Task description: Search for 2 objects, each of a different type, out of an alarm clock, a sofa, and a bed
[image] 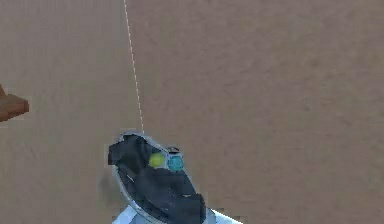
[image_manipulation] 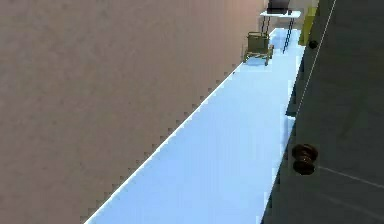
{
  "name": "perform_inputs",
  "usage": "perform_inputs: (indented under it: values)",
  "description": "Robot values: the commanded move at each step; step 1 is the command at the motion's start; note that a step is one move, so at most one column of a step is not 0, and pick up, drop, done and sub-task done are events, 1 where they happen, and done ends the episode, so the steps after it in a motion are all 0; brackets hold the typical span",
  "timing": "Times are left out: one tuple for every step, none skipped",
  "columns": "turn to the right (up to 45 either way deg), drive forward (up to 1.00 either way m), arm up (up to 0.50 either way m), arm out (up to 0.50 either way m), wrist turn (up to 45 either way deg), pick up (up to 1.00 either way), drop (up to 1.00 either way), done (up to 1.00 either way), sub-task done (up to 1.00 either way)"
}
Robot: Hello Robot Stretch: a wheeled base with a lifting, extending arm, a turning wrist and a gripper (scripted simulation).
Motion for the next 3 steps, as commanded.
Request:
perform_inputs:
  values:
    - [45.0,0.00,0.00,0.00,0.0,0.00,0.00,0.00,0.00]
    - [30.0,0.00,0.00,0.00,0.0,0.00,0.00,0.00,0.00]
    - [0.0,0.55,0.00,0.00,0.0,0.00,0.00,0.00,0.00]
